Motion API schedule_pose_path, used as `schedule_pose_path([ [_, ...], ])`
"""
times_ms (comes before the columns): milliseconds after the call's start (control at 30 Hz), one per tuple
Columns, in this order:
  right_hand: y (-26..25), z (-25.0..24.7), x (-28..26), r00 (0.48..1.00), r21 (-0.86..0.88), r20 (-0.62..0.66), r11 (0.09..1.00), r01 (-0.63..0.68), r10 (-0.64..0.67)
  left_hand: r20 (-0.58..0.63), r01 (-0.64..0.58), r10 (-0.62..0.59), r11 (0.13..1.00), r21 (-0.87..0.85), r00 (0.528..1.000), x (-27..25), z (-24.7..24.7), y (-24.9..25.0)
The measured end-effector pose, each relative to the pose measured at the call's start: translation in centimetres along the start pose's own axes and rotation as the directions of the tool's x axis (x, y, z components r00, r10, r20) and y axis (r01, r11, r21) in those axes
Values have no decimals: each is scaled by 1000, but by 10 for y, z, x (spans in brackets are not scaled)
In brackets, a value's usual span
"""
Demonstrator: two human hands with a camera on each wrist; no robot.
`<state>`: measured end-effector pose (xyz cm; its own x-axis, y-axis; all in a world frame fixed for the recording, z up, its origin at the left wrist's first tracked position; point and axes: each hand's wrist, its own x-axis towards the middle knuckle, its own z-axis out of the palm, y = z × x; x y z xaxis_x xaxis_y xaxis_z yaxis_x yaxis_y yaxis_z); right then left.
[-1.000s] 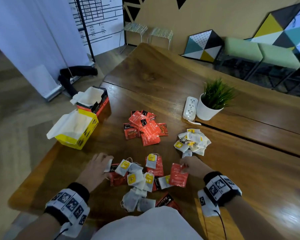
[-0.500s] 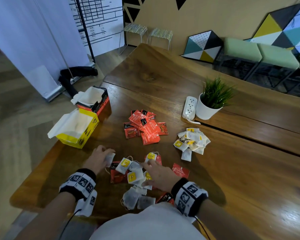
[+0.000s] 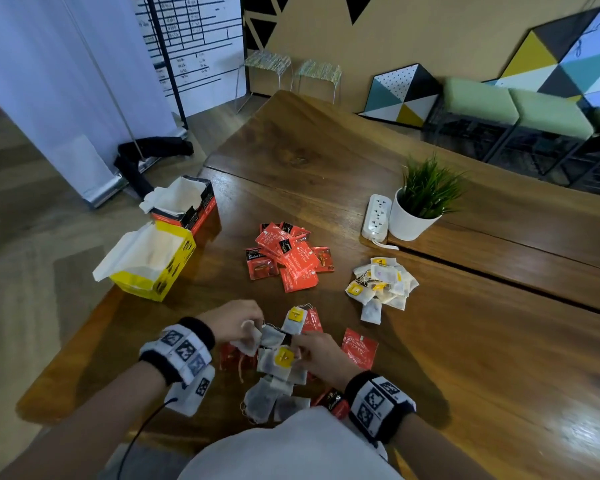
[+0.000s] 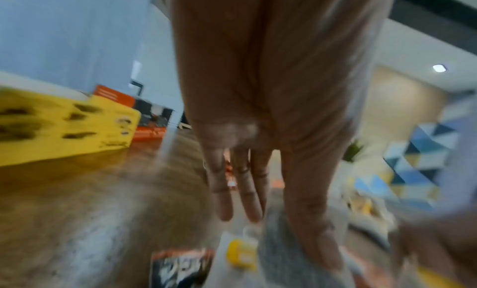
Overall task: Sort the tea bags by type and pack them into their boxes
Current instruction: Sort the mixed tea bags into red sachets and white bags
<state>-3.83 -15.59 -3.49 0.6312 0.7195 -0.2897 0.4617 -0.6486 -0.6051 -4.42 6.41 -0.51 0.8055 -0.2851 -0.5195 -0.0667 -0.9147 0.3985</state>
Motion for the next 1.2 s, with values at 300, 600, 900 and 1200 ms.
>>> schedule_pose_path([
  [300, 18, -15, -35, 977, 187, -150, 975, -122, 151, 36, -122, 119, 986, 115, 992, 18, 15, 5],
  [600, 18, -24, -47, 990, 227, -79, 969, -97, 117, -209, -186, 194, 981, 55, 959, 1, 21, -21],
  [900, 11, -26, -48, 991, 268, 85, 955, -124, 105, -299, -134, 25, 927, -349, 954, -15, -22, 13],
  [1200, 47, -125, -90, 864, 705, -316, 707, -62, 392, -247, -282, 177, 819, -499, 953, 65, -82, 118],
])
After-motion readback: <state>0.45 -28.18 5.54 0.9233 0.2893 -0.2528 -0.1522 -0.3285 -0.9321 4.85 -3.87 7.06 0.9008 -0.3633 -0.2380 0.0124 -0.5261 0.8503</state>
